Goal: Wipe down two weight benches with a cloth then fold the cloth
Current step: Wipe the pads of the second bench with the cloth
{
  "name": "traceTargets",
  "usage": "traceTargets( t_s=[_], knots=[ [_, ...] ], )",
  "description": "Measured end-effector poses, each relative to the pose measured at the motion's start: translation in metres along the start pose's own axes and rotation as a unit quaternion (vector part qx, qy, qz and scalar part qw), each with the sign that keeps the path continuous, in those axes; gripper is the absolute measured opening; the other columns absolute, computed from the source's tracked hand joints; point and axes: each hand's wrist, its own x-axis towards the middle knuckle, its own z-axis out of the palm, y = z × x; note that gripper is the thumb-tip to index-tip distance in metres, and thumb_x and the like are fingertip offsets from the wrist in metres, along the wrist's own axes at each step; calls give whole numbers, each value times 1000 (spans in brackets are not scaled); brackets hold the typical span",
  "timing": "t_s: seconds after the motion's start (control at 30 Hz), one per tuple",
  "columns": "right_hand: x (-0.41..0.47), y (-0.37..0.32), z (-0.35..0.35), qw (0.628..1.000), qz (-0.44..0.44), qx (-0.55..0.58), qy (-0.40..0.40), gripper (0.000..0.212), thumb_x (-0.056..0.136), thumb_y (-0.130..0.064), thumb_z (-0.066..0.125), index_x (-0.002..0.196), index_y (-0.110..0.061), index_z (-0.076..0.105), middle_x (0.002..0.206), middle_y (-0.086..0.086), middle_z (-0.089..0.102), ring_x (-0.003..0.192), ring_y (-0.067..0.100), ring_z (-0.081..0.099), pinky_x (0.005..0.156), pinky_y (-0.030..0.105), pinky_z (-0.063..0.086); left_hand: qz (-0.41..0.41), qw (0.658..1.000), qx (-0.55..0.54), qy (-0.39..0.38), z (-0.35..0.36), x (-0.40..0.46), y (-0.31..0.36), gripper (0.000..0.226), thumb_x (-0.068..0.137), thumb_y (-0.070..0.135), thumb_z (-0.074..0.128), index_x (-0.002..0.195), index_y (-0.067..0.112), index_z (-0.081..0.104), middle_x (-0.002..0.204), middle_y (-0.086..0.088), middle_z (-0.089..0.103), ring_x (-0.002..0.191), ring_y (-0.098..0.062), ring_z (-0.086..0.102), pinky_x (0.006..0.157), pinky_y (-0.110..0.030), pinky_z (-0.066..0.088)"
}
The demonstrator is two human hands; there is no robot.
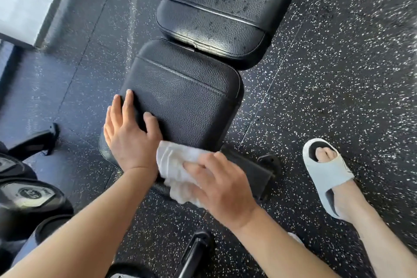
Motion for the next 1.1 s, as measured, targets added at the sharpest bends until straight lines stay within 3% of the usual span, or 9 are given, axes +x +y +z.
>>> traceTargets(
  t_s=[0.13, 0.23, 0.37, 0.57, 0.8, 0.97, 1.1],
  knots=[
    [74, 49, -31, 995, 63, -18, 77, 26, 100, -32, 60, 102, -8, 71, 95, 10, 59, 83, 29, 57, 63, 36, 48, -5, 1000, 2, 10, 0, -3, 1, 67, 96, 45, 39, 161, 33, 39, 171, 0, 33, 158, -26, 25, 131, -47, 14],
    [137, 62, -44, 993, 56, -102, 20, 12, 89, -21, 74, 94, -10, 70, 97, 7, 59, 88, 29, 58, 59, 38, 51, -8, 1000, 3, 7, 0, -3, 2, 67, 96, 46, 38, 161, 34, 38, 171, 0, 33, 159, -27, 25, 131, -48, 14],
    [151, 54, -49, 991, 20, -113, -64, 13, 91, -23, 71, 93, -11, 66, 99, 4, 57, 90, 28, 57, 63, 44, 55, -9, 1000, -1, 12, -2, -3, 5, 66, 96, 44, 40, 161, 31, 41, 169, -3, 36, 158, -31, 27, 130, -52, 18],
    [120, 58, -59, 991, 10, -115, -72, 21, 92, -22, 72, 111, -14, 68, 106, -7, 51, 87, 24, 56, 60, 39, 55, -9, 1000, -2, 15, -3, -2, 5, 65, 95, 42, 44, 160, 29, 43, 169, -4, 37, 157, -31, 28, 130, -53, 18],
    [213, 27, 5, 984, -39, -142, -96, 13, 86, -22, 70, 82, -13, 63, 89, 5, 59, 78, 30, 58, 53, 37, 42, -13, 1000, 6, 6, -1, -1, 2, 68, 94, 41, 47, 160, 30, 42, 169, -4, 35, 158, -31, 26, 130, -52, 17],
    [286, -4, 73, 977, -69, -123, -159, 14, 88, -21, 65, 99, -15, 70, 101, 6, 63, 91, 30, 61, 63, 37, 45, -13, 1000, 16, 5, -1, 1, 3, 69, 92, 41, 45, 159, 25, 45, 168, -7, 37, 156, -35, 29, 128, -56, 21],
    [286, -5, 75, 963, -106, -138, -206, 22, 90, -26, 59, 107, -16, 70, 102, 3, 61, 91, 28, 58, 63, 34, 30, -15, 1000, 24, 1, -1, 1, 4, 68, 92, 41, 45, 157, 21, 47, 167, -8, 38, 155, -37, 31, 126, -59, 24]
  ],
)
